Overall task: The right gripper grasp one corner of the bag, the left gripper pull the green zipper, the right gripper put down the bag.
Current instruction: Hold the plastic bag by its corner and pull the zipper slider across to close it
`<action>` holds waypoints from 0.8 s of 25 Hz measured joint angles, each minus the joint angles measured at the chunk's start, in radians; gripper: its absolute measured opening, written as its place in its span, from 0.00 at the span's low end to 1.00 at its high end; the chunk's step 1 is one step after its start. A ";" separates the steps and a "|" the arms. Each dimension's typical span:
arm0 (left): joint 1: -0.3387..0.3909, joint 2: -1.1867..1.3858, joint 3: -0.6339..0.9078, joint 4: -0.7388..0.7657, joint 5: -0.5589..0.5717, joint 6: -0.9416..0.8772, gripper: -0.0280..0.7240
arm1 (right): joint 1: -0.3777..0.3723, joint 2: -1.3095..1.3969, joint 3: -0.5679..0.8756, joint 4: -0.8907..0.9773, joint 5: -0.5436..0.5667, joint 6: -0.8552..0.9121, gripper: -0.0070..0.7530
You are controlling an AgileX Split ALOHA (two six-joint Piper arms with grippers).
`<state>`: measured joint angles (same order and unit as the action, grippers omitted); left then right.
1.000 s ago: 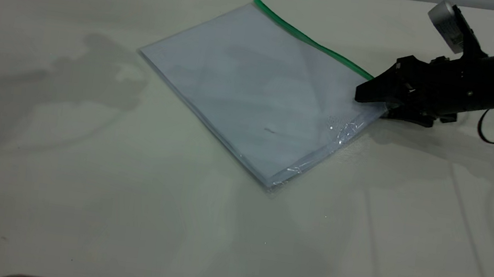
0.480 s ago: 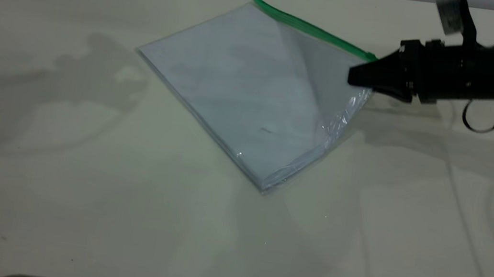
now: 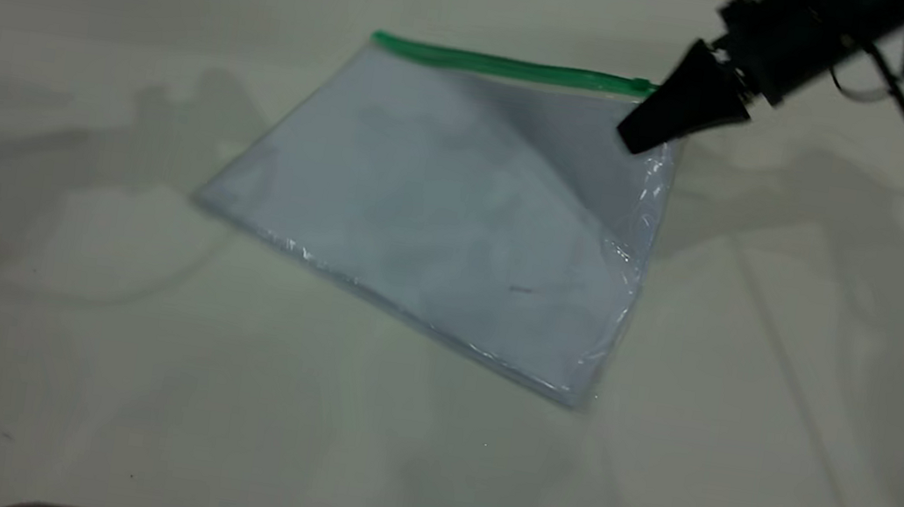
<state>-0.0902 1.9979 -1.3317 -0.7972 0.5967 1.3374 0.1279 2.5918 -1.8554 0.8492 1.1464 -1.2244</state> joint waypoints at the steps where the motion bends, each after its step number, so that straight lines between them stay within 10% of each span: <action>1: 0.000 0.001 0.000 -0.021 0.000 0.026 0.79 | 0.030 0.000 -0.036 -0.055 0.004 0.038 0.05; 6: 0.000 0.041 -0.002 -0.102 0.004 0.141 0.79 | 0.147 0.000 -0.178 -0.159 0.028 0.091 0.05; 20: 0.000 0.059 -0.054 -0.238 0.130 0.314 0.79 | 0.189 0.014 -0.192 0.398 0.033 -0.265 0.05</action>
<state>-0.0902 2.0568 -1.3858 -1.0351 0.7271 1.6510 0.3165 2.6053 -2.0472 1.2476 1.1799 -1.4894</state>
